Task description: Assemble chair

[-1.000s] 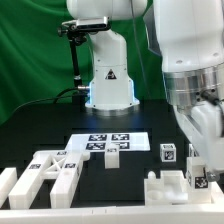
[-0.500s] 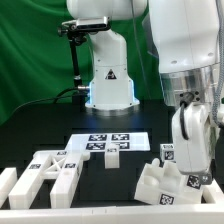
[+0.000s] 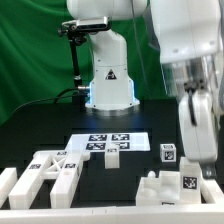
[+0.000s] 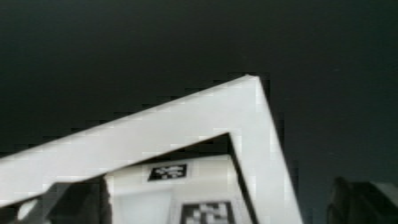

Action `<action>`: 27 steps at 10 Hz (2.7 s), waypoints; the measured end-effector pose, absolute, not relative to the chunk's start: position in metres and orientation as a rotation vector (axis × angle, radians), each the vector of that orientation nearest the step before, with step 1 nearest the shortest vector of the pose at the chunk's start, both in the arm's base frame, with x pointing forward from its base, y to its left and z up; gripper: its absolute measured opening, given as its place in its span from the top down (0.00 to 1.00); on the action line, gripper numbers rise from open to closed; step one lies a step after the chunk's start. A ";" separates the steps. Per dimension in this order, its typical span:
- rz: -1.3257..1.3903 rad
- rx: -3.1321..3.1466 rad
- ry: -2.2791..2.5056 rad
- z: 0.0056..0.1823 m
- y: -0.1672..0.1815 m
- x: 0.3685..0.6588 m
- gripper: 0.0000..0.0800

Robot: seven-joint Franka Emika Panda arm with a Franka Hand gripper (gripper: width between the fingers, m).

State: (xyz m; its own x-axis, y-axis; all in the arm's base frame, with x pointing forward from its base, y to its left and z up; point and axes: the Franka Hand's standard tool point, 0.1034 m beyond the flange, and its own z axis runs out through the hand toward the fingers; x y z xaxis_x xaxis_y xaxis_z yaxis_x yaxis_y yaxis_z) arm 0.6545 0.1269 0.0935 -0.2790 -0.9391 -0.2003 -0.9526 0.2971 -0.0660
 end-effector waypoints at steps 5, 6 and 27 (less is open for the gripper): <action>0.083 -1.823 2.279 0.118 0.124 0.657 0.19; 0.084 -1.824 2.278 0.118 0.124 0.657 0.19; -0.096 -2.857 0.841 0.100 0.067 0.600 0.19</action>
Offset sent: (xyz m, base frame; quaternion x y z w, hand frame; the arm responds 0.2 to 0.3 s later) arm 0.0000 0.0000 0.0000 0.0000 0.0000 0.0000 1.0000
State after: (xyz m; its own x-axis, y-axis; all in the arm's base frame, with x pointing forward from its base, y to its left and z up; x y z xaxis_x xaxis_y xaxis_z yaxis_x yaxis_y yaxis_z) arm 0.5998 0.0669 0.0998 0.8399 -0.5425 0.0158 -0.5322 -0.8289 -0.1723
